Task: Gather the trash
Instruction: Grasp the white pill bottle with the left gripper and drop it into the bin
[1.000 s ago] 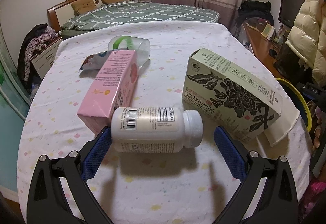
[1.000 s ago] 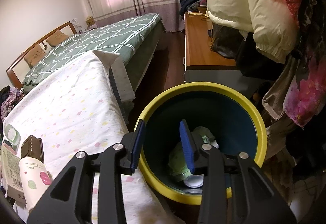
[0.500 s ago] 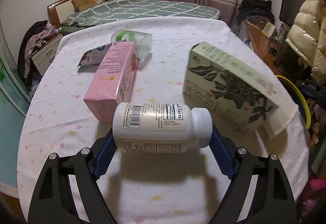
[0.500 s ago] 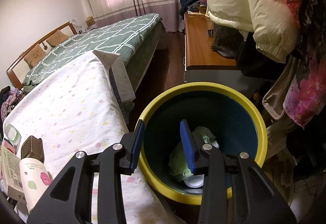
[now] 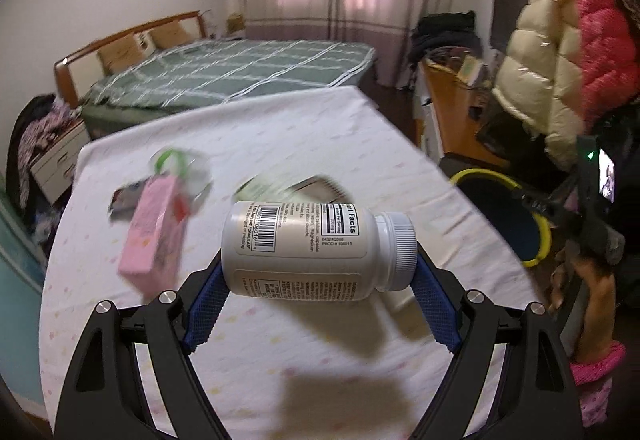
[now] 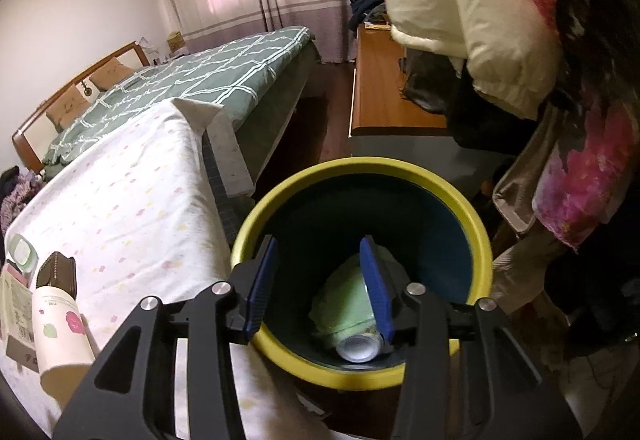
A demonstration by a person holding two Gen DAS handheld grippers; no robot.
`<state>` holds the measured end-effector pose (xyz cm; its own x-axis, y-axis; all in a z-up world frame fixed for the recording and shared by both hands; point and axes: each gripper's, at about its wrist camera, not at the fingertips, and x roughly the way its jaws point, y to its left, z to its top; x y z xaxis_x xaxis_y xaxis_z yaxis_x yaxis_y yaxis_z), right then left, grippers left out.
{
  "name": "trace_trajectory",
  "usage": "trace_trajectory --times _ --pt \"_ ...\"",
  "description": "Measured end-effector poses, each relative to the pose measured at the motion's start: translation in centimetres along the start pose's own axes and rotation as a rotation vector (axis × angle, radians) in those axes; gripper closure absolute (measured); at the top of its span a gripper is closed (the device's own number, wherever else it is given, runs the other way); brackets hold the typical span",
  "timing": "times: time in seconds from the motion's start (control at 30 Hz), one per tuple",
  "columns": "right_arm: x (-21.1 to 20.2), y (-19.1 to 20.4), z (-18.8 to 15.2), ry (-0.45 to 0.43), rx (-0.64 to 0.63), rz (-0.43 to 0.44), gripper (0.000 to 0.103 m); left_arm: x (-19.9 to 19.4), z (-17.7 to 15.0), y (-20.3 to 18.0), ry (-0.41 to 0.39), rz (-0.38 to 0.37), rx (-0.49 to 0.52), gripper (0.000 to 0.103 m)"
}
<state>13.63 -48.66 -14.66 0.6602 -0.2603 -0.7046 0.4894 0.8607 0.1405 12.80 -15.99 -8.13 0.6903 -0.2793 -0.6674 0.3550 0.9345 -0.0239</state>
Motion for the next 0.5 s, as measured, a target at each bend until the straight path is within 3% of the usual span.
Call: trace_trajectory --times 0.5 --pt "-1.3 -7.5 -0.6 0.006 0.028 0.005 0.054 6.5 5.2 -15.0 0.037 -0.148 0.186 0.020"
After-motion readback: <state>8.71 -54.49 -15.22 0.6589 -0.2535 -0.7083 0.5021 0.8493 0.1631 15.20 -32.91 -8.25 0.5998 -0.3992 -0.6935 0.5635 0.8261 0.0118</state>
